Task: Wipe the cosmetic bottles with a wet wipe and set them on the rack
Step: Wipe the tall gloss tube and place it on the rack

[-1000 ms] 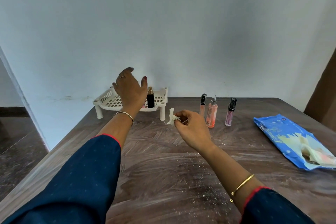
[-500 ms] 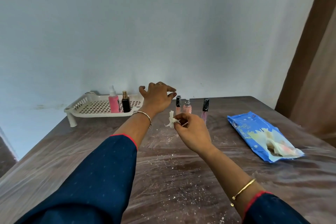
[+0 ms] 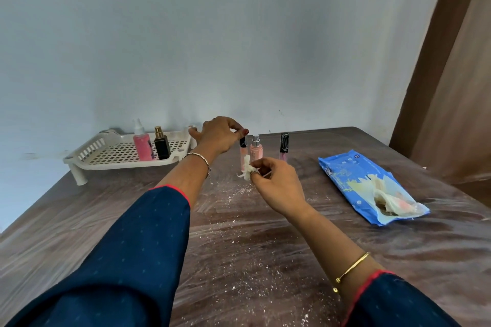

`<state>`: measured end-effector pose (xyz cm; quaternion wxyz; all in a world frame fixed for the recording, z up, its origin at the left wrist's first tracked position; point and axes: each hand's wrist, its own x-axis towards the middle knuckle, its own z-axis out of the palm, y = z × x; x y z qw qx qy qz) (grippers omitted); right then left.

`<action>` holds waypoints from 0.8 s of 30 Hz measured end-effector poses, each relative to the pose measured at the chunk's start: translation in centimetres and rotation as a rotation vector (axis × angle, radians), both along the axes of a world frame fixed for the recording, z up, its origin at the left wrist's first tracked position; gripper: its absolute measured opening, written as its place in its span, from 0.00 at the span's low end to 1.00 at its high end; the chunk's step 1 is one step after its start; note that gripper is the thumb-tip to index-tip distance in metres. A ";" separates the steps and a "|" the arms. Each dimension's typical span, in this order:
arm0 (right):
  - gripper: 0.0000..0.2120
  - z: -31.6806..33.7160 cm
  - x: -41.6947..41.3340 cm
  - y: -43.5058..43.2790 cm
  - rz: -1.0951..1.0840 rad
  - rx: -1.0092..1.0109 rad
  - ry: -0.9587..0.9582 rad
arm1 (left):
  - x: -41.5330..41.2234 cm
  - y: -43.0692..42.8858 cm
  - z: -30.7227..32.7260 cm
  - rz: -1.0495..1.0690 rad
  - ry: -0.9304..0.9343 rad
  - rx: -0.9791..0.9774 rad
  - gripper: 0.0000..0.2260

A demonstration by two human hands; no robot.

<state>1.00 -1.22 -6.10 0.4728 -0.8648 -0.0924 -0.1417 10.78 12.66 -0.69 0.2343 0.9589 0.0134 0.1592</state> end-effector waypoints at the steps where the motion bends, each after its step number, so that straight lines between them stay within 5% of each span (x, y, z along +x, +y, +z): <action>1: 0.07 0.1 -0.1 0.0 -0.002 0.004 0.003 | -0.2 0.2 0.1 -0.002 -0.008 -0.034 0.14; 12: 0.08 2.3 -3.2 -0.4 -0.039 0.197 -0.034 | -7.0 3.9 3.7 -0.229 0.066 -0.579 0.13; 19: 0.07 2.3 -7.3 1.4 -0.033 0.311 -0.141 | -13.2 5.6 3.6 -0.243 0.197 -0.625 0.18; 24: 0.18 1.1 -11.4 2.8 0.008 0.324 -0.305 | -16.8 6.6 1.5 -0.262 0.258 -0.665 0.24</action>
